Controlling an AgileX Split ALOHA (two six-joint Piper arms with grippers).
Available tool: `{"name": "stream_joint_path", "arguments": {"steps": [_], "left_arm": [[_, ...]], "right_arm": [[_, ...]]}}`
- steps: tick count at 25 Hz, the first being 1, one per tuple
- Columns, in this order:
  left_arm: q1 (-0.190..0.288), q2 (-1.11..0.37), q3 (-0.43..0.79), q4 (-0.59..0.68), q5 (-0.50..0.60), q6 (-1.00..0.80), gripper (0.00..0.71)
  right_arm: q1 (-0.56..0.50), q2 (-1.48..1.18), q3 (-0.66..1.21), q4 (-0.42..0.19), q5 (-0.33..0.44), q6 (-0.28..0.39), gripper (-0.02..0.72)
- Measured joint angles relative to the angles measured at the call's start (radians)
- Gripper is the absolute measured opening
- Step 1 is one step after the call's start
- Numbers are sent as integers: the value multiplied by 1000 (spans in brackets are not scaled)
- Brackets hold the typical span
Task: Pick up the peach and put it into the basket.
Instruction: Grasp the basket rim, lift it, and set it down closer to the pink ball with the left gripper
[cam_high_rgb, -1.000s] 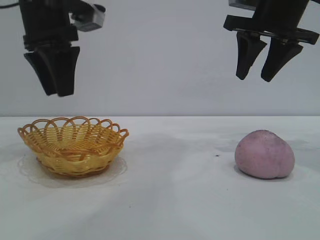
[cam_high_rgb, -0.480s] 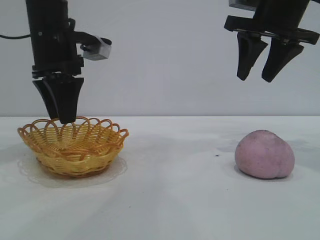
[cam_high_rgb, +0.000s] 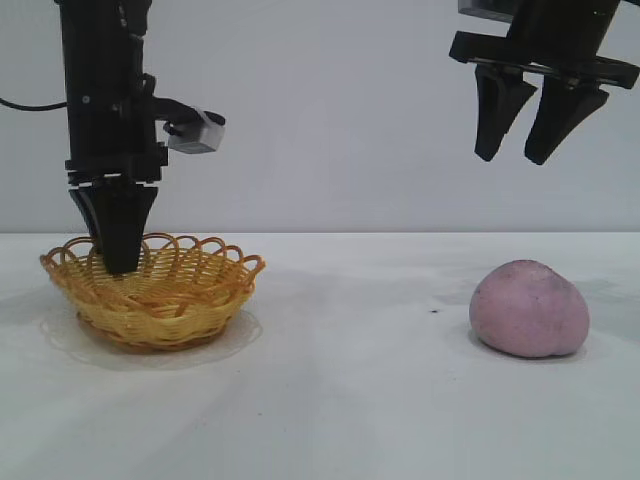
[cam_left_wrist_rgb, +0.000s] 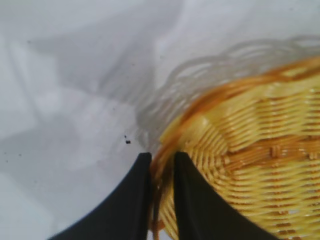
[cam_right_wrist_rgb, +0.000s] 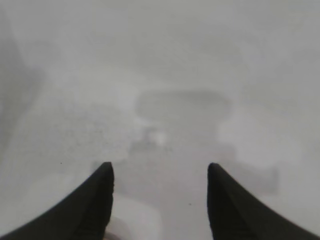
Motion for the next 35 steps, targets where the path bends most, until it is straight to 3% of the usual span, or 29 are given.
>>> {"name": "stream_joint_path", "arguments": {"steps": [1,2,9,14,25,29,35], "left_arm": [[0,-7,0,-6,11,-37,66],[0,-12,0,-12,19,-81,0],[0,-117,0,-126,30,-309,0],[0,-179,48,-209,14,-375,0],[-68,-350,471,-477,-317,-395,0],[-75,-350,552,-492,-363,-386,0],[-75,-335,573,-496,-433,-374,0]], "right_arm": [[0,0,0,-2,0,0,408],[0,0,0,-2,0,0,408],[0,0,0,-5,0,0,408],[0,0,0,-5,0,0,408],[0,0,0,-6,-6,0,408],[0,0,0,-6,-8,0,408],[0,0,0,-6,-8,2,408]]}}
